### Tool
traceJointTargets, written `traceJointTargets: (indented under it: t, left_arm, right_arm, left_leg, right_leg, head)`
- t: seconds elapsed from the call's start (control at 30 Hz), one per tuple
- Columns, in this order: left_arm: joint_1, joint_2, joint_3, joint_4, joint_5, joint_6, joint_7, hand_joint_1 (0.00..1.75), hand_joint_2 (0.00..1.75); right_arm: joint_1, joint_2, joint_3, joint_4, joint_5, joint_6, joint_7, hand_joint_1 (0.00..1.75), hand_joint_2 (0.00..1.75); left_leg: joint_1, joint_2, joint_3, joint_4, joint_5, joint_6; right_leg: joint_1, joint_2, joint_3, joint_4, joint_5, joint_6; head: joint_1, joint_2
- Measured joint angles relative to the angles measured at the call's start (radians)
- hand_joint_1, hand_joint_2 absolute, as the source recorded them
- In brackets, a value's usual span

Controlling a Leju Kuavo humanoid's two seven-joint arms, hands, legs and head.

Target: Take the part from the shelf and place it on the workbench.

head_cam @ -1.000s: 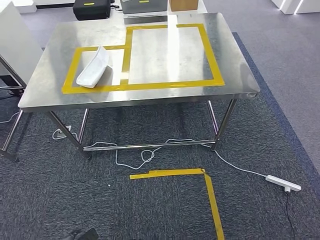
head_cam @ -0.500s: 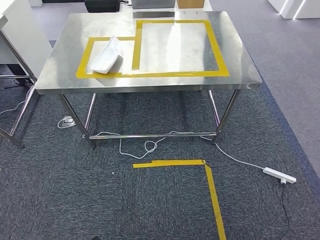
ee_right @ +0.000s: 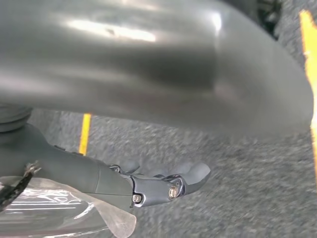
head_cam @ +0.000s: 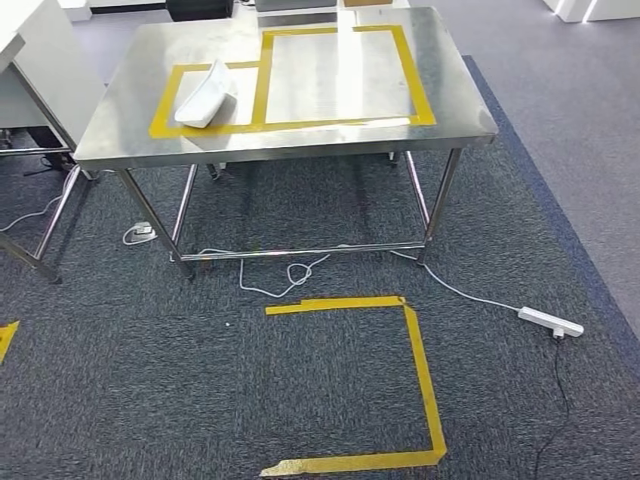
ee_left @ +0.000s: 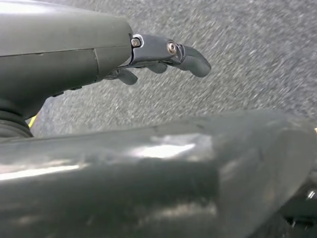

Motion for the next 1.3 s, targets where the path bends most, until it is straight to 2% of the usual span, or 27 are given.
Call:
traceJointTargets:
  t: [0.03,0.1,0.17,0.23,0.3,0.33,0.37,0.4,0.47,0.5,0.53,0.57,0.6,0.63,0.67,0.73,0.8,0.83,0.9,0.97,1.0,1.03,1.07,1.17,1.2,1.23,1.3]
  left_arm:
    - [-0.001,0.0,0.0,0.002,0.0,0.0,0.0,0.0,0.0]
    - [-0.002,0.0,0.0,0.005,0.0,0.002,0.0,0.0,0.0]
    - [-0.005,0.001,0.001,0.007,0.001,0.004,-0.001,0.0,0.0]
    - [-0.01,0.002,0.002,0.009,0.004,0.01,-0.003,0.0,0.0]
    - [-0.012,0.002,0.003,0.011,0.007,0.015,-0.005,0.0,0.0]
    - [-0.013,0.001,0.003,0.012,0.008,0.015,-0.006,0.0,0.0]
    - [-0.013,0.001,0.004,0.012,0.01,0.015,-0.006,0.0,0.0]
    - [-0.014,0.0,0.004,0.013,0.012,0.014,-0.006,0.0,0.0]
    - [-0.014,0.0,0.004,0.013,0.016,0.013,-0.006,0.0,0.0]
    - [-0.014,-0.001,0.004,0.013,0.018,0.012,-0.006,0.0,0.0]
    - [-0.014,-0.002,0.004,0.013,0.018,0.012,-0.006,0.0,0.0]
    - [-0.014,-0.003,0.004,0.013,0.018,0.012,-0.006,0.0,0.0]
    - [-0.014,-0.004,0.004,0.013,0.018,0.012,-0.005,0.0,0.0]
    - [-0.014,-0.004,0.004,0.013,0.019,0.013,-0.003,0.0,0.0]
    - [-0.015,-0.005,0.004,0.013,0.02,0.014,0.001,0.0,0.0]
    - [-0.015,-0.005,0.005,0.013,0.025,0.016,0.01,0.0,0.0]
    - [-0.016,-0.005,0.006,0.013,0.03,0.016,0.016,0.0,0.0]
    - [-0.015,-0.005,0.007,0.014,0.033,0.016,0.018,0.0,0.0]
    - [-0.012,-0.006,0.008,0.016,0.037,0.017,0.02,0.0,0.0]
    - [-0.011,-0.007,0.008,0.019,0.04,0.017,0.02,0.0,0.0]
    - [-0.011,-0.008,0.008,0.021,0.04,0.017,0.021,0.0,0.0]
    - [-0.011,-0.008,0.008,0.022,0.041,0.017,0.021,0.0,0.0]
    - [-0.01,-0.008,0.008,0.024,0.042,0.017,0.021,0.0,0.0]
    - [-0.01,-0.007,0.008,0.027,0.048,0.016,0.021,0.0,0.0]
    - [-0.011,-0.007,0.008,0.028,0.05,0.017,0.021,0.0,0.0]
    - [-0.011,-0.006,0.008,0.03,0.052,0.017,0.022,0.0,0.0]
    - [-0.012,-0.006,0.008,0.034,0.055,0.017,0.023,0.0,0.0]
  right_arm:
    - [0.0,0.0,0.0,0.0,0.0,0.0,0.0,0.0,0.0]
    - [0.0,0.0,0.0,0.0,-0.001,0.0,-0.001,0.0,0.0]
    - [0.0,0.0,0.0,0.0,-0.001,-0.001,-0.003,0.0,0.0]
    - [0.0,0.0,-0.001,0.0,-0.002,-0.003,-0.005,0.0,0.0]
    - [0.001,0.0,-0.001,0.0,-0.004,-0.006,-0.007,0.0,0.0]
    - [0.002,0.0,-0.001,0.001,-0.005,-0.008,-0.007,0.0,0.0]
    - [0.003,0.0,-0.002,0.001,-0.006,-0.008,-0.008,0.0,0.0]
    - [0.003,0.0,-0.003,0.001,-0.006,-0.009,-0.009,0.0,0.0]
    - [0.004,0.0,-0.004,0.002,-0.007,-0.009,-0.01,0.0,0.0]
    - [0.004,0.0,-0.005,0.002,-0.007,-0.009,-0.01,0.0,0.0]
    - [0.004,0.0,-0.005,0.002,-0.007,-0.009,-0.01,0.0,0.0]
    - [0.004,0.0,-0.005,0.002,-0.008,-0.01,-0.01,0.0,0.0]
    - [0.003,0.0,-0.006,0.002,-0.008,-0.01,-0.01,0.0,0.0]
    - [0.002,0.0,-0.006,0.003,-0.008,-0.01,-0.01,0.0,0.0]
    - [0.0,-0.001,-0.006,0.003,-0.009,-0.011,-0.011,0.0,0.0]
    - [-0.004,-0.001,-0.007,0.003,-0.009,-0.014,-0.012,0.0,0.0]
    - [-0.002,-0.001,-0.007,0.004,-0.009,-0.015,-0.012,0.0,0.0]
    - [0.0,-0.001,-0.007,0.004,-0.009,-0.015,-0.012,0.0,0.0]
    - [0.003,-0.001,-0.007,0.004,-0.009,-0.015,-0.012,0.0,0.0]
    - [0.004,-0.001,-0.008,0.004,-0.01,-0.015,-0.012,0.0,0.0]
    - [0.006,-0.001,-0.008,0.004,-0.01,-0.015,-0.012,0.0,0.0]
    - [0.008,-0.001,-0.009,0.004,-0.01,-0.015,-0.011,0.0,0.0]
    - [0.009,-0.001,-0.009,0.004,-0.01,-0.015,-0.011,0.0,0.0]
    - [0.01,-0.001,-0.011,0.004,-0.01,-0.014,-0.011,0.0,0.0]
    - [0.01,-0.001,-0.013,0.004,-0.01,-0.014,-0.011,0.0,0.0]
    - [0.009,-0.001,-0.014,0.004,-0.01,-0.014,-0.011,0.0,0.0]
    - [0.009,-0.001,-0.015,0.004,-0.01,-0.014,-0.011,0.0,0.0]
  left_leg:
    - [0.0,0.0,0.017,0.016,0.017,0.003]
    - [-0.002,0.0,0.096,-0.06,0.073,0.014]
    - [-0.008,-0.001,0.198,-0.21,0.075,0.028]
    - [-0.014,-0.001,0.242,-0.295,0.054,0.038]
    - [-0.016,0.001,0.233,-0.307,0.066,0.046]
    - [-0.015,0.003,0.224,-0.309,0.078,0.052]
    - [-0.013,0.005,0.212,-0.311,0.091,0.058]
    - [-0.012,0.008,0.196,-0.312,0.105,0.063]
    - [-0.013,0.008,0.16,-0.309,0.133,0.066]
    - [-0.014,0.009,0.14,-0.308,0.148,0.066]
    - [-0.014,0.009,0.121,-0.305,0.161,0.064]
    - [-0.014,0.01,0.102,-0.303,0.173,0.061]
    - [-0.014,0.01,0.084,-0.3,0.185,0.058]
    - [-0.015,0.009,0.069,-0.297,0.195,0.053]
    - [-0.017,0.009,0.058,-0.291,0.204,0.048]
    - [-0.02,0.009,0.048,-0.283,0.22,0.038]
    - [-0.018,0.01,0.043,-0.281,0.233,0.027]
    - [-0.016,0.009,0.038,-0.273,0.221,0.021]
    - [-0.012,0.007,0.015,-0.207,0.146,0.009]
    - [-0.008,0.006,-0.018,-0.072,0.051,0.0]
    - [-0.006,0.006,-0.026,-0.016,0.029,-0.002]
    - [-0.005,0.006,-0.02,0.011,0.026,-0.003]
    - [-0.005,0.006,0.005,-0.006,0.041,-0.002]
    - [-0.006,0.006,0.142,-0.209,0.098,0.011]
    - [-0.008,0.005,0.17,-0.257,0.104,0.017]
    - [-0.009,0.005,0.181,-0.282,0.102,0.021]
    - [-0.01,0.005,0.177,-0.289,0.105,0.023]
  right_leg:
    - [0.003,-0.002,-0.017,0.005,0.011,0.0]
    - [0.007,-0.002,-0.051,0.019,0.03,0.001]
    - [0.011,-0.002,-0.075,0.03,0.045,0.008]
    - [0.01,-0.003,-0.088,0.034,0.063,0.019]
    - [0.007,-0.003,-0.096,0.034,0.074,0.032]
    - [0.005,-0.001,-0.102,0.045,0.058,0.037]
    - [0.005,0.002,-0.115,0.072,0.022,0.042]
    - [0.003,0.006,-0.133,0.122,-0.032,0.046]
    - [0.002,0.008,-0.167,0.255,-0.124,0.054]
    - [0.002,0.008,-0.171,0.309,-0.135,0.056]
    - [0.002,0.008,-0.161,0.333,-0.119,0.058]
    - [0.001,0.008,-0.133,0.321,-0.086,0.058]
    - [0.0,0.008,-0.088,0.276,-0.052,0.057]
    - [0.0,0.008,-0.023,0.202,-0.039,0.055]
    - [0.0,0.009,0.046,0.111,-0.048,0.051]
    - [0.002,0.009,0.129,-0.014,-0.091,0.037]
    - [0.004,0.006,0.127,-0.034,-0.095,0.017]
    - [0.003,0.004,0.119,-0.032,-0.087,0.009]
    - [0.001,0.0,0.099,-0.032,-0.068,-0.005]
    - [0.003,-0.002,0.077,-0.029,-0.051,-0.01]
    - [0.004,-0.003,0.066,-0.026,-0.044,-0.009]
    - [0.004,-0.003,0.055,-0.023,-0.038,-0.008]
    - [0.005,-0.003,0.048,-0.018,-0.035,-0.007]
    - [0.006,-0.003,0.034,-0.002,-0.031,-0.001]
    - [0.008,-0.003,0.031,0.001,-0.029,0.003]
    - [0.009,-0.003,0.027,0.005,-0.027,0.007]
    - [0.012,-0.002,0.023,0.009,-0.026,0.005]
  head:
    - [0.0,0.0]
    - [0.0,0.0]
    - [0.0,0.0]
    - [0.001,0.0]
    - [0.0,0.0]
    - [0.002,0.0]
    - [0.003,0.0]
    - [0.005,0.0]
    - [0.007,0.0]
    - [0.007,0.0]
    - [0.007,0.0]
    - [0.007,0.0]
    - [0.007,0.0]
    - [0.008,0.0]
    - [0.008,0.0]
    - [0.007,0.0]
    - [0.007,0.0]
    - [0.007,0.0]
    - [0.003,0.0]
    - [-0.002,0.0]
    - [-0.002,0.0]
    - [-0.002,0.0]
    - [-0.002,0.0]
    - [-0.002,0.0]
    - [-0.001,0.0]
    - [-0.001,0.0]
    - [0.0,0.0]
